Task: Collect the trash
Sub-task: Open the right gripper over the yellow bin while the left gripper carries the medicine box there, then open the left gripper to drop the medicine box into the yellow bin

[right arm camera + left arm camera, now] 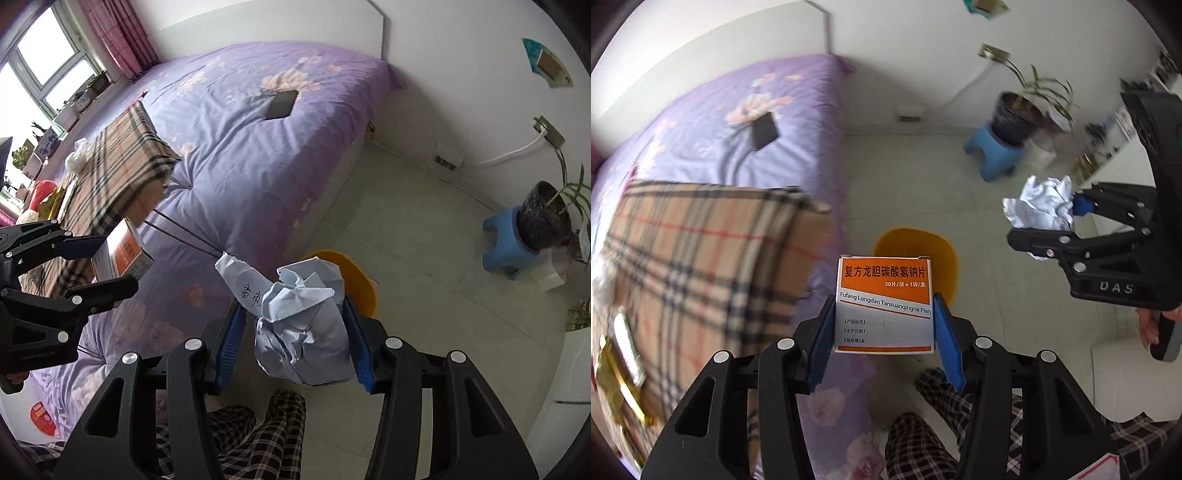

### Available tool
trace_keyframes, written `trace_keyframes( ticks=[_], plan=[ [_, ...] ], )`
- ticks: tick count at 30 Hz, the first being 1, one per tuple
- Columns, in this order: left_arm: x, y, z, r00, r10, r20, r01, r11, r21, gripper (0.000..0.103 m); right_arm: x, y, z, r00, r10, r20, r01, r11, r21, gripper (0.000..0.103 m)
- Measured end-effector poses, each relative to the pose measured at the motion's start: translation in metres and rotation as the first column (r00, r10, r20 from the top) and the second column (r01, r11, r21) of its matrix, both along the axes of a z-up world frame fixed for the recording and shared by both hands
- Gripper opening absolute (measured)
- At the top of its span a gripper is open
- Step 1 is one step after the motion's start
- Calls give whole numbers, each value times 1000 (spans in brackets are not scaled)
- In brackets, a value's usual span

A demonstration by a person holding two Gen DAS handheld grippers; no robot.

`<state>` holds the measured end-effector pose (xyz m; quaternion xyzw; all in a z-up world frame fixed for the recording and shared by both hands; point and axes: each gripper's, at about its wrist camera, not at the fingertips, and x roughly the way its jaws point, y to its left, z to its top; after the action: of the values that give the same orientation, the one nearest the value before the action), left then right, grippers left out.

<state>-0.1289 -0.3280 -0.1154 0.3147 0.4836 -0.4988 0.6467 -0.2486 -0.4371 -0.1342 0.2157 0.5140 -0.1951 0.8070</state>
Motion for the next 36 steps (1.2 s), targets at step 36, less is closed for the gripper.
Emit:
trace_keyframes(
  ticks=[36],
  plan=[
    [-9,-113,-220,986,-87,-143,129,940,317,67,22,-90,-235,983,-48,-178,92,964,250,66]
  ],
)
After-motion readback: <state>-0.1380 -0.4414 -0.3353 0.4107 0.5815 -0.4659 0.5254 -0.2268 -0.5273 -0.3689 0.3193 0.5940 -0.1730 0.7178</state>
